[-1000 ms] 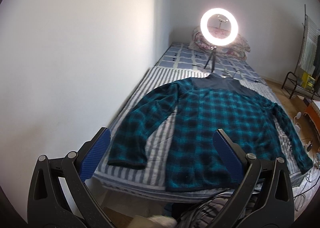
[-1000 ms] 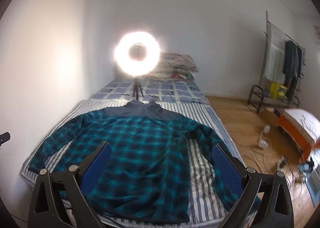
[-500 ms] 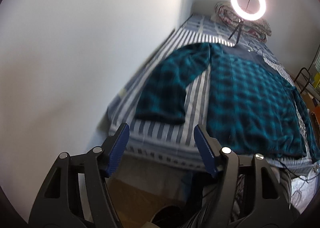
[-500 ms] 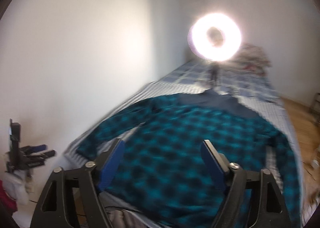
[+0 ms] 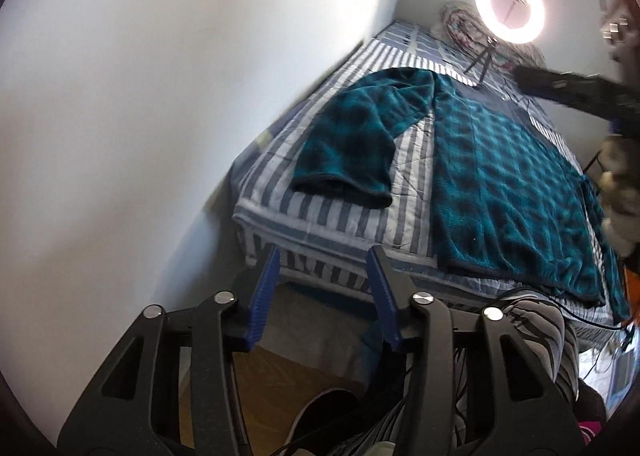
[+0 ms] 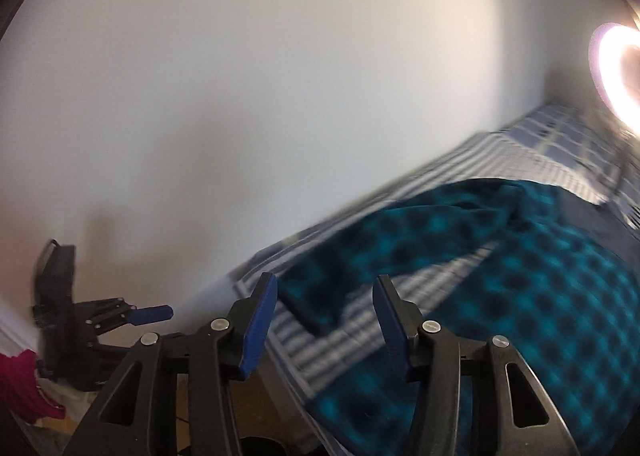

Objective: Fold large clothes

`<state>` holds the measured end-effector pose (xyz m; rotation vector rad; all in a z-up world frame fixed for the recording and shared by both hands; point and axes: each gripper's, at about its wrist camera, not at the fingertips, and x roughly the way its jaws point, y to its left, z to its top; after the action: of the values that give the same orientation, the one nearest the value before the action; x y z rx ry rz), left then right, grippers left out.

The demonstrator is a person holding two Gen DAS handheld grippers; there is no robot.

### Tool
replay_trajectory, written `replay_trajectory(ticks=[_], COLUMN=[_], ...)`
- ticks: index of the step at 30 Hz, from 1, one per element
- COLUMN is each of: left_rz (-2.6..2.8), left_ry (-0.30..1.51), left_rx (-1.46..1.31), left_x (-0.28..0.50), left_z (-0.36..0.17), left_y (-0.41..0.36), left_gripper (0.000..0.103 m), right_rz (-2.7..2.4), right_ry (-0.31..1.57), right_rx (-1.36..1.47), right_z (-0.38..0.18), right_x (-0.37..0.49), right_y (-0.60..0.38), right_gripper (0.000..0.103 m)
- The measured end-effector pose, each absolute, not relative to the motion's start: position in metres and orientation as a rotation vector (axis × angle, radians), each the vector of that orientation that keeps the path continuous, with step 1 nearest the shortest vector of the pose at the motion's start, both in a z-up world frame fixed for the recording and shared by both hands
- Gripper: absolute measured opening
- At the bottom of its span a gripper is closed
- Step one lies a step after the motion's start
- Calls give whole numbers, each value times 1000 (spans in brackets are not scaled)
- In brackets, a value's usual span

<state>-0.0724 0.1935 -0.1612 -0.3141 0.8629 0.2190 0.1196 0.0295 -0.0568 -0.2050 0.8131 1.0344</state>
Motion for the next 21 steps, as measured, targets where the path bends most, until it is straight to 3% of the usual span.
replay_trajectory(ticks=[21], left_rz=[189], left_ry=[855], left_rx=[-389], left_x=[-93], left_z=[-169], left_y=[210], left_gripper=[42], right_rz=[1133], right_ry=[1059], right_rx=[-624], right_z=[-224], right_x=[111], right_y=[206], right_gripper=[52])
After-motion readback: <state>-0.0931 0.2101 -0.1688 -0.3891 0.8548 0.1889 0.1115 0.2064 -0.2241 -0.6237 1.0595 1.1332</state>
